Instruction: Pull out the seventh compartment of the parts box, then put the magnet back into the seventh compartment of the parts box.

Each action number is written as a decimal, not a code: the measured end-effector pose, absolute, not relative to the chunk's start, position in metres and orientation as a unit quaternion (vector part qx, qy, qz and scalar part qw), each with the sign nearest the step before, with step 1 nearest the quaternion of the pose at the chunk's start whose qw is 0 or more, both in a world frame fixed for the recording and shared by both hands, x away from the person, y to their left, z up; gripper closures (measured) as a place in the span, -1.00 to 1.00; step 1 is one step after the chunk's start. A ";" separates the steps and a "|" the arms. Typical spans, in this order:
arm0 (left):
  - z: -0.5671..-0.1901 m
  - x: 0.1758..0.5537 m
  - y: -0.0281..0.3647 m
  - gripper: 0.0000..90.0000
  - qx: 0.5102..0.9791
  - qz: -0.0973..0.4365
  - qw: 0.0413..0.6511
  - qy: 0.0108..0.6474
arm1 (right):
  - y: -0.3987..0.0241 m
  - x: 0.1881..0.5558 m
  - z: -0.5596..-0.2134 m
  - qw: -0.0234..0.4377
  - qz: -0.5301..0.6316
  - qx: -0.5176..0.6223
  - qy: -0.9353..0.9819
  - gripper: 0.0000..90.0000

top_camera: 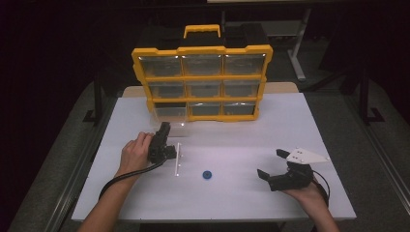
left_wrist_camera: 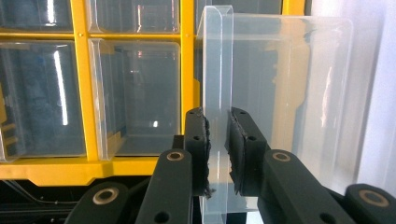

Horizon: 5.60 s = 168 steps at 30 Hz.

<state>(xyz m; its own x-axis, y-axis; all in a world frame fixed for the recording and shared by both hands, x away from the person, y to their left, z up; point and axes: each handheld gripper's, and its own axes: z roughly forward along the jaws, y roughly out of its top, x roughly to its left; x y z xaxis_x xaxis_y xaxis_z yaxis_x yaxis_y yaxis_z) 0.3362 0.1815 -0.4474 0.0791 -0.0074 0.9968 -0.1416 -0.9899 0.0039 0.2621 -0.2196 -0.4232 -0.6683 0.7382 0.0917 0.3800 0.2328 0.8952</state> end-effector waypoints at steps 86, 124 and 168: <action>-0.451 0.281 0.181 -1.00 0.762 0.644 0.073 0.007 | -0.221 0.260 -0.423 0.182 0.498 0.367 0.764 -1.00; -0.452 0.282 0.184 -1.00 0.775 0.620 0.112 0.055 | -0.220 0.260 -0.423 0.182 0.498 0.367 0.764 -1.00; -0.447 0.292 0.190 -1.00 0.788 0.556 0.189 0.185 | -0.220 0.260 -0.423 0.183 0.497 0.366 0.765 -1.00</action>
<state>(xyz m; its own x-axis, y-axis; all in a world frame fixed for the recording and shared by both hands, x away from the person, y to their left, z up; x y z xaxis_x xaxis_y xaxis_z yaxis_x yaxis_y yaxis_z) 0.2920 0.1897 -0.4471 0.3137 0.5016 0.8062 0.0813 -0.8601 0.5035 0.2596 -0.2196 -0.4231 -0.6650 0.7422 0.0832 0.3773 0.2377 0.8951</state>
